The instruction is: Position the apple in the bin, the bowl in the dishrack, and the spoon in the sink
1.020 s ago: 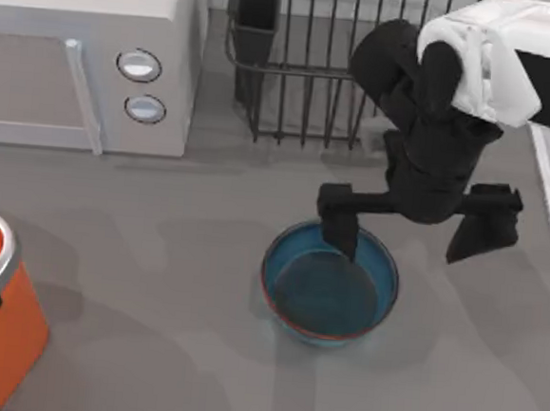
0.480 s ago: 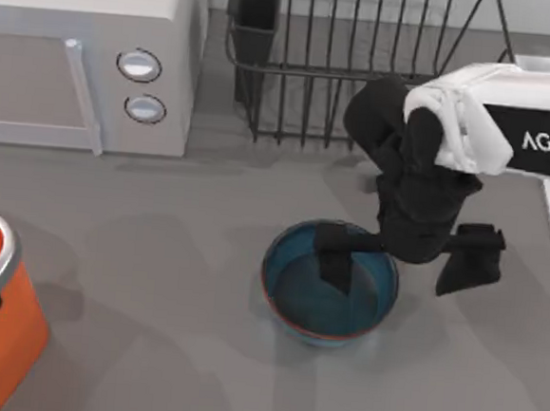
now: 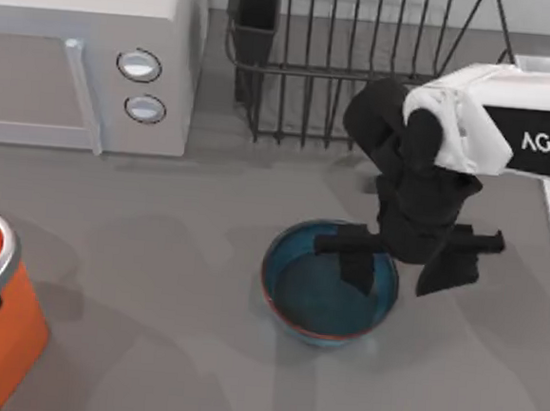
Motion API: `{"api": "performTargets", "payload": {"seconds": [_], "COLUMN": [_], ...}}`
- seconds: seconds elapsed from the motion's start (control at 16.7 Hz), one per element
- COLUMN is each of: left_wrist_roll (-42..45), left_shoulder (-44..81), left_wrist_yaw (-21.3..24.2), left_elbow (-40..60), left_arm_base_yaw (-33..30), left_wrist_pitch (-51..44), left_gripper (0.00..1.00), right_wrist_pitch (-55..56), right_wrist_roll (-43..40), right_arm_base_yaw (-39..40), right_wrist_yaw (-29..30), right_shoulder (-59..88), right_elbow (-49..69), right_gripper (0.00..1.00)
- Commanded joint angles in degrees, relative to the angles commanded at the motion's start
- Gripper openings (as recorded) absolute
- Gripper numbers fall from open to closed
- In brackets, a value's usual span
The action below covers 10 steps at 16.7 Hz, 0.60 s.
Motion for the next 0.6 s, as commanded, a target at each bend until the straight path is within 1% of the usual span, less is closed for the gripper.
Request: {"api": "performTargets", "payload": {"seconds": [0.3,0.36,0.6], "left_wrist_roll": [0.0,0.0,0.0], "left_shoulder": [0.0,0.0,0.0], "left_wrist_yaw": [0.0,0.0,0.0], "left_elbow": [0.0,0.0,0.0], "left_arm_base_yaw": [0.0,0.0,0.0], "left_wrist_pitch": [0.0,0.0,0.0], "left_gripper": [1.0,1.0,1.0], "right_wrist_pitch": [0.0,0.0,0.0], "right_wrist_roll": [0.0,0.0,0.0], "right_arm_base_yaw": [0.0,0.0,0.0], "right_wrist_yaw": [0.0,0.0,0.0], "right_shoulder": [0.0,0.0,0.0], "right_elbow": [0.0,0.0,0.0], "right_gripper": [0.02,0.0,0.0]}}
